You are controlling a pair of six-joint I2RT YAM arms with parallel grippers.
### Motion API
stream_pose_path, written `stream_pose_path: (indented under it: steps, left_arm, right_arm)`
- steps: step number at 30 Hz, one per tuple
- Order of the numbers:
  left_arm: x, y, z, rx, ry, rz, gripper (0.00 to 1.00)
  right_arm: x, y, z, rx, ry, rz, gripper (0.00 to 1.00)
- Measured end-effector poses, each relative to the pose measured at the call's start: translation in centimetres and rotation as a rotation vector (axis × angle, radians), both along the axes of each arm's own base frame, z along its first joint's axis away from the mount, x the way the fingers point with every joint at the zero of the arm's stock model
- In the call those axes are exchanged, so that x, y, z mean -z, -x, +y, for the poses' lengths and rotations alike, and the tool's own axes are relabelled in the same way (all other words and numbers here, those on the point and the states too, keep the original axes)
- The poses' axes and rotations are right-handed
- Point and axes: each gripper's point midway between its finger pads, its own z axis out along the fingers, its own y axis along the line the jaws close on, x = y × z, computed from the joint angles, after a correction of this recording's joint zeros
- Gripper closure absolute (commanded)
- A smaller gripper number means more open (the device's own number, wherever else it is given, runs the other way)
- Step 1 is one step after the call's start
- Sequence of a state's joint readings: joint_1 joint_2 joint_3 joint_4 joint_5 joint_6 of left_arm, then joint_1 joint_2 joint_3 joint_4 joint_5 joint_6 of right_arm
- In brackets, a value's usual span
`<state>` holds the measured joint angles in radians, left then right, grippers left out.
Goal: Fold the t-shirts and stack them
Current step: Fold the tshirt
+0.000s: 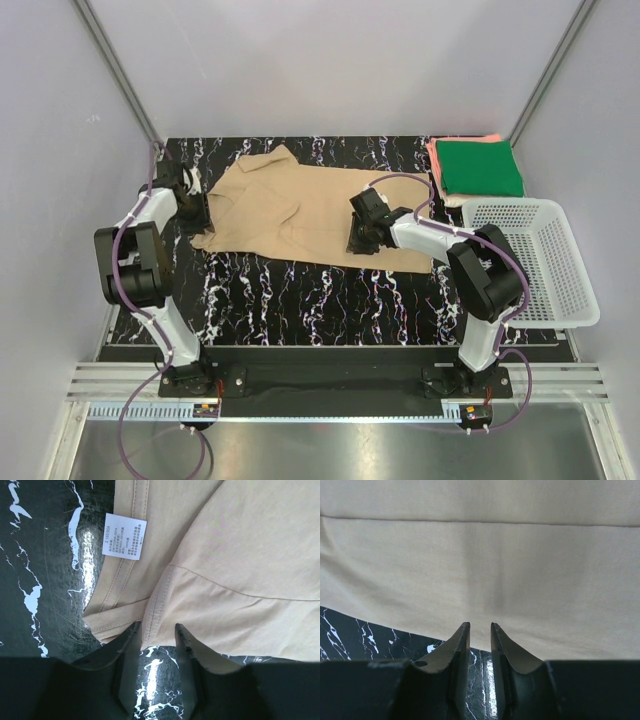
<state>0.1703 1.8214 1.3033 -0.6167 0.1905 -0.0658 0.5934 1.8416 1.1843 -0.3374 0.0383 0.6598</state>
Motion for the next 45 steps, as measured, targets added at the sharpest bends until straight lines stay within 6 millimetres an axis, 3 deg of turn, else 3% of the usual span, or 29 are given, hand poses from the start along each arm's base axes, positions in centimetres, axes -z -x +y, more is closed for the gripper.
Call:
stream_pose_path:
  steps: [6, 12, 15, 30, 34, 39, 42, 45]
  left_arm:
    - [1.2, 0.5, 0.5, 0.010, -0.052, 0.042, 0.88]
    - [3.3, 1.1, 1.8, -0.008, -0.128, 0.109, 1.00]
    - [3.6, 1.2, 2.5, -0.021, -0.163, 0.125, 1.00]
    - [3.8, 0.5, 4.5, -0.092, -0.261, 0.142, 1.00]
    - [1.5, 0.1, 5.1, -0.122, -0.286, 0.096, 1.00]
    - [-4.5, -1.2, 4.7, -0.180, -0.274, -0.063, 0.98]
    - [-7.0, -1.6, 2.8, -0.166, -0.238, -0.139, 0.98]
    - [-7.2, -2.2, -0.4, -0.110, -0.171, -0.177, 0.98]
  right_arm:
    - [0.0, -0.1, 0.0, -0.007, -0.002, -0.007, 0.70]
    - [0.5, -0.7, -1.2, 0.021, -0.002, -0.005, 0.73]
    - [2.0, 0.1, -2.4, 0.038, 0.016, 0.024, 0.73]
    - [1.9, 0.5, -2.8, 0.048, -0.010, -0.009, 0.73]
    - [1.6, 0.8, -3.2, 0.051, 0.004, -0.004, 0.74]
    - [1.4, 1.1, -3.3, 0.052, 0.003, 0.004, 0.73]
    - [1.4, 1.2, -3.3, 0.053, 0.006, 0.009, 0.73]
    - [1.5, 1.4, -3.5, 0.057, 0.008, 0.014, 0.73]
